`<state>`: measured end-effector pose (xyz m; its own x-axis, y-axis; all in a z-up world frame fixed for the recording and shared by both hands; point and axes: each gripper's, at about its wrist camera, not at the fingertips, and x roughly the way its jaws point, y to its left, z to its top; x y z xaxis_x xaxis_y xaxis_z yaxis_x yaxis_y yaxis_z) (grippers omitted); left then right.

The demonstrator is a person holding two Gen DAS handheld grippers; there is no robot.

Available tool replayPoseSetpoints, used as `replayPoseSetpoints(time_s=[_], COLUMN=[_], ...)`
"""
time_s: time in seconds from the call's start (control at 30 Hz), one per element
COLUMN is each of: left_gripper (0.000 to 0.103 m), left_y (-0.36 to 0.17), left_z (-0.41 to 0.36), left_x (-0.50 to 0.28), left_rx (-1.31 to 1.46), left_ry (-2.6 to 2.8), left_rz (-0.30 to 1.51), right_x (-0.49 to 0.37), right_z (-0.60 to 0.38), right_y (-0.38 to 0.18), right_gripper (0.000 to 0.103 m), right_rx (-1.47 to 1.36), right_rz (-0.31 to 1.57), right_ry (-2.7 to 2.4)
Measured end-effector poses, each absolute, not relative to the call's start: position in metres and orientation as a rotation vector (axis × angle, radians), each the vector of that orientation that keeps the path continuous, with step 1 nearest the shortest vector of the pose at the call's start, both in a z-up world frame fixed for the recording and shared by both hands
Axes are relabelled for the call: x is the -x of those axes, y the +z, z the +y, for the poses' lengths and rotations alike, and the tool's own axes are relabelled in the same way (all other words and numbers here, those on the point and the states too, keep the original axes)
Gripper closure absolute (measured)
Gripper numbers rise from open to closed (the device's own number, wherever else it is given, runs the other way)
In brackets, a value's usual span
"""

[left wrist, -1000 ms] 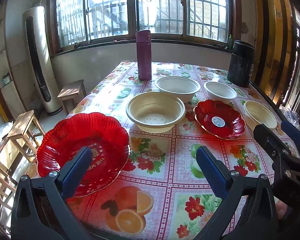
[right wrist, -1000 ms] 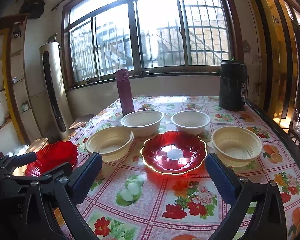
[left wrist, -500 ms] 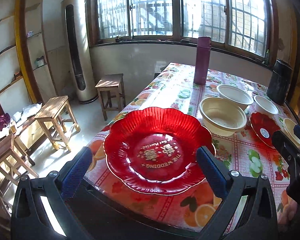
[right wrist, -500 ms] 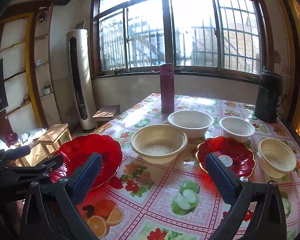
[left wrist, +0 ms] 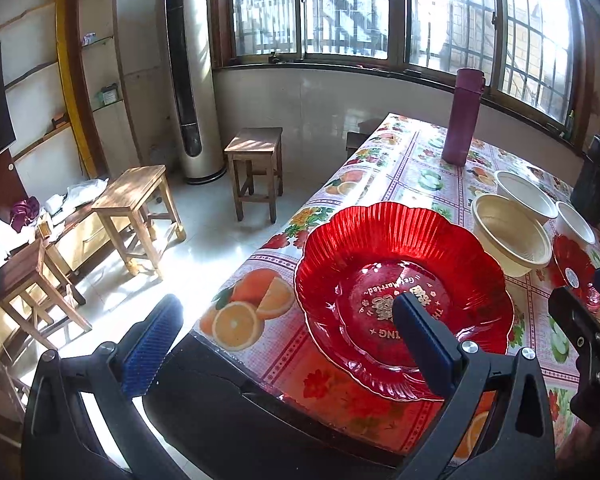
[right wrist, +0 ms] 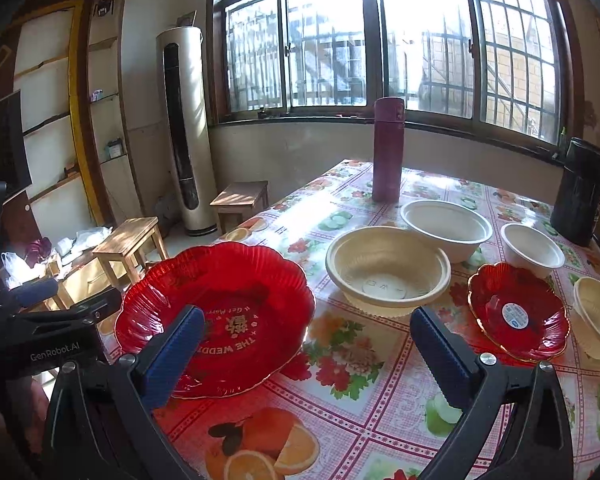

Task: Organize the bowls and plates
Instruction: 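Close the left gripper on the rim of the large red plate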

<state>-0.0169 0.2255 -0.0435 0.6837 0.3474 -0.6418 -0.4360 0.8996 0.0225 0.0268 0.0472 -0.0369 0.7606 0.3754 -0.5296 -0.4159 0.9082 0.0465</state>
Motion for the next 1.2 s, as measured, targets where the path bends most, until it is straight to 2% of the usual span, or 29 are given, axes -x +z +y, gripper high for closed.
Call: replayPoseSetpoints(time_s=[0.67,0.9,0.97,1.1,1.13,1.2], left_gripper=[0.000,0.000,0.000,0.001,0.004,0.013], left_y=[-0.066,-0.084,-0.088,-0.094,-0.095,-0.098], left_z=[0.257,0.252,0.249,0.244,0.243,0.242], left_x=[0.001,-0.015,-0.019,-0.024,-0.025,-0.028], left_rx=[0.128,0.124,0.123,0.139,0.142,0.149], left_ry=[0.498,0.466,0.445,0.412,0.406,0.390], left_rz=[0.796,0.880,0.900,0.932,0.938,0.955], right_x=[-0.068,-0.100,-0.107,-0.116,-0.117,-0.115], right_z=[0.056,0.068,0.071,0.075,0.075,0.074], right_y=[-0.071,-0.093,-0.100,-0.114,-0.117,-0.115], right_gripper=[0.000,0.003,0.010,0.041,0.048,0.056], right_rx=[0.029,0.004,-0.008,-0.036,-0.042,-0.039], right_rz=[0.701,0.844,0.883,0.962,0.976,0.951], right_ry=[0.390,0.374,0.368,0.391,0.397,0.389])
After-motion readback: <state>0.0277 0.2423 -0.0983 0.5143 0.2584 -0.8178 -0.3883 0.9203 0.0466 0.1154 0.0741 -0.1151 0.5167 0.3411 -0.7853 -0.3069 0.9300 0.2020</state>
